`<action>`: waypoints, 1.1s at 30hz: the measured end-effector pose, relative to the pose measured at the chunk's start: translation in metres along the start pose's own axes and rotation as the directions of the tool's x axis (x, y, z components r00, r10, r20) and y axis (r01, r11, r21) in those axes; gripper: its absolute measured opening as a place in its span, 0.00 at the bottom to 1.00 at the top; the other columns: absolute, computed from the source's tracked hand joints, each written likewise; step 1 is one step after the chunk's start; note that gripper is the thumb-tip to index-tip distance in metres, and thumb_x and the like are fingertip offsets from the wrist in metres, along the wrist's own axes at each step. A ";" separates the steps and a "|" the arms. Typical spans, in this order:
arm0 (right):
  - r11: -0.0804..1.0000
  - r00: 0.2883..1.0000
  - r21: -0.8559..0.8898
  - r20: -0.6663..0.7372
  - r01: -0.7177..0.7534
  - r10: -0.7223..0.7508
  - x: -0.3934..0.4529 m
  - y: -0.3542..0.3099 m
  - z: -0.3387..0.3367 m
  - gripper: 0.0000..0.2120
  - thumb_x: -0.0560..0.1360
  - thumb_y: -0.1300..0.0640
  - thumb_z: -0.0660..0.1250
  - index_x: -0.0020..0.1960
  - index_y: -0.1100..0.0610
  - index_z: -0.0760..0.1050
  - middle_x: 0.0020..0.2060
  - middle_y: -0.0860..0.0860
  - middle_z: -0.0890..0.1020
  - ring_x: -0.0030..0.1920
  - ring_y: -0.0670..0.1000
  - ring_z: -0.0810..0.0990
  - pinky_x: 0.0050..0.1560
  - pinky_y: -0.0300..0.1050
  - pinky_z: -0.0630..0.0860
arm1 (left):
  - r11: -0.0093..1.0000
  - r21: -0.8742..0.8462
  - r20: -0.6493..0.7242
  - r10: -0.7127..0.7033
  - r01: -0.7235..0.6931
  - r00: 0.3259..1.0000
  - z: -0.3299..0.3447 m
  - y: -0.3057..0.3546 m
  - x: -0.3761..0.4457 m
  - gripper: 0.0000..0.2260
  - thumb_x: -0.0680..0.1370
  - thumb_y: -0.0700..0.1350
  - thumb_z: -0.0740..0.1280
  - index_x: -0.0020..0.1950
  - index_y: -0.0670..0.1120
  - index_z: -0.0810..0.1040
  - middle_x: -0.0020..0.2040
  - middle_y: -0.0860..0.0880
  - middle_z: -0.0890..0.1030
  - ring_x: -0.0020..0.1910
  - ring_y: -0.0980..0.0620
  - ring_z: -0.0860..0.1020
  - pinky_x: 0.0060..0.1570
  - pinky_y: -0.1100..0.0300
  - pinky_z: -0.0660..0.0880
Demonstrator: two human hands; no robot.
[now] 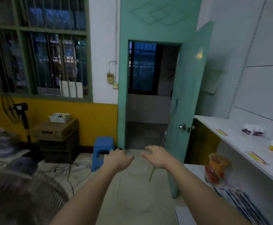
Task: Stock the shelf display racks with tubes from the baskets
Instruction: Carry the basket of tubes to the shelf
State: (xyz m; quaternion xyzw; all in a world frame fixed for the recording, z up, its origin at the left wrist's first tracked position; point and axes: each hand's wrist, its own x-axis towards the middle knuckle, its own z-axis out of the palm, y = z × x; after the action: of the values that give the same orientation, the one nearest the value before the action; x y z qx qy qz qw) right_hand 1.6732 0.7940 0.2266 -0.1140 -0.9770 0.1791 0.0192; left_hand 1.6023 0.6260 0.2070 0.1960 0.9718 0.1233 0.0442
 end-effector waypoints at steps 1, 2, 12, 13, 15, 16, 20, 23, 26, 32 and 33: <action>1.000 1.000 -0.006 -0.006 0.001 -0.001 0.028 0.002 -0.004 0.29 0.79 0.40 0.57 0.75 0.55 0.66 0.74 0.54 0.69 0.73 0.56 0.66 0.72 0.49 0.64 | 1.000 0.004 -0.015 -0.002 0.002 1.000 -0.005 -0.001 0.028 0.30 0.77 0.67 0.53 0.74 0.52 0.67 0.71 0.46 0.70 0.70 0.43 0.66 0.66 0.44 0.65; 1.000 1.000 -0.010 -0.009 0.003 -0.003 0.055 0.003 -0.007 0.29 0.79 0.39 0.57 0.75 0.54 0.66 0.74 0.53 0.69 0.73 0.56 0.66 0.72 0.50 0.64 | 1.000 0.012 -0.024 -0.009 0.009 1.000 -0.010 -0.003 0.056 0.30 0.77 0.67 0.53 0.73 0.52 0.68 0.71 0.46 0.70 0.70 0.43 0.66 0.65 0.44 0.65; 0.981 0.986 -0.102 0.028 0.165 -0.163 0.336 0.009 0.005 0.32 0.78 0.34 0.53 0.77 0.49 0.60 0.76 0.49 0.62 0.75 0.55 0.60 0.71 0.61 0.62 | 0.989 0.068 -0.016 -0.132 0.133 0.991 -0.021 -0.052 0.320 0.29 0.78 0.67 0.51 0.75 0.54 0.65 0.75 0.47 0.65 0.74 0.43 0.61 0.69 0.41 0.60; 0.976 0.981 -0.102 0.043 0.194 -0.191 0.369 0.008 0.010 0.32 0.78 0.34 0.52 0.78 0.49 0.60 0.77 0.49 0.61 0.76 0.55 0.59 0.72 0.61 0.60 | 0.985 0.072 -0.014 -0.156 0.156 0.988 -0.019 -0.061 0.348 0.30 0.77 0.68 0.51 0.75 0.55 0.64 0.75 0.47 0.65 0.74 0.43 0.61 0.70 0.41 0.60; 0.964 0.967 -0.091 0.084 0.249 -0.242 0.433 0.002 0.018 0.32 0.79 0.34 0.52 0.78 0.48 0.59 0.78 0.49 0.59 0.77 0.55 0.57 0.73 0.61 0.58 | 0.978 0.062 -0.007 -0.200 0.201 0.980 -0.017 -0.082 0.400 0.30 0.77 0.69 0.51 0.75 0.55 0.64 0.74 0.47 0.65 0.73 0.43 0.62 0.70 0.40 0.60; 0.957 0.957 -0.085 0.114 0.277 -0.267 0.465 -0.003 0.020 0.32 0.79 0.34 0.52 0.78 0.48 0.58 0.78 0.48 0.58 0.77 0.54 0.56 0.74 0.60 0.57 | 0.973 0.052 -0.006 -0.225 0.224 0.974 -0.018 -0.094 0.422 0.31 0.77 0.69 0.50 0.75 0.56 0.65 0.74 0.47 0.66 0.72 0.43 0.63 0.70 0.40 0.60; 0.920 0.905 -0.050 0.206 0.390 -0.372 0.580 -0.047 0.031 0.32 0.80 0.34 0.51 0.78 0.48 0.57 0.79 0.50 0.57 0.77 0.55 0.55 0.74 0.61 0.56 | 0.929 0.013 -0.081 -0.368 0.370 0.926 -0.037 -0.157 0.492 0.32 0.74 0.71 0.49 0.72 0.56 0.67 0.71 0.49 0.70 0.70 0.44 0.66 0.68 0.41 0.62; 0.884 0.854 -0.031 0.274 0.467 -0.442 0.651 -0.104 0.048 0.32 0.80 0.34 0.51 0.78 0.48 0.58 0.78 0.49 0.58 0.77 0.56 0.55 0.75 0.61 0.56 | 0.874 -0.032 -0.146 -0.483 0.484 0.863 -0.060 -0.215 0.527 0.34 0.71 0.72 0.49 0.71 0.58 0.69 0.69 0.50 0.73 0.68 0.45 0.69 0.66 0.41 0.65; 0.828 0.788 -0.025 0.322 0.561 -0.524 0.708 -0.166 0.076 0.31 0.79 0.34 0.51 0.78 0.47 0.58 0.78 0.49 0.59 0.77 0.55 0.57 0.74 0.60 0.58 | 0.826 -0.081 -0.192 -0.563 0.558 0.804 -0.074 -0.280 0.558 0.33 0.70 0.74 0.48 0.67 0.60 0.72 0.65 0.50 0.76 0.63 0.46 0.73 0.62 0.42 0.70; 0.761 0.718 -0.048 0.374 0.647 -0.587 0.821 -0.280 0.137 0.32 0.77 0.32 0.52 0.77 0.46 0.60 0.77 0.49 0.61 0.76 0.55 0.58 0.72 0.59 0.61 | 0.751 -0.131 -0.250 -0.657 0.647 0.712 -0.099 -0.410 0.635 0.34 0.69 0.73 0.48 0.68 0.59 0.71 0.65 0.50 0.76 0.61 0.46 0.75 0.57 0.46 0.74; 0.761 0.717 -0.054 0.384 0.646 -0.582 0.842 -0.296 0.145 0.33 0.77 0.31 0.52 0.77 0.46 0.60 0.77 0.49 0.61 0.76 0.55 0.58 0.73 0.59 0.60 | 0.746 -0.130 -0.253 -0.662 0.653 0.706 -0.105 -0.431 0.649 0.34 0.69 0.73 0.48 0.68 0.58 0.72 0.65 0.49 0.77 0.62 0.46 0.75 0.58 0.46 0.74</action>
State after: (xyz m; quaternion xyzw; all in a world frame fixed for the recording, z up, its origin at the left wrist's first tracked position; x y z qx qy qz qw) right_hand 0.7790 0.6682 0.1933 0.2497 -0.9587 0.0884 -0.1039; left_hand 0.8318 0.4721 0.1728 -0.1832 0.9715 0.1412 -0.0511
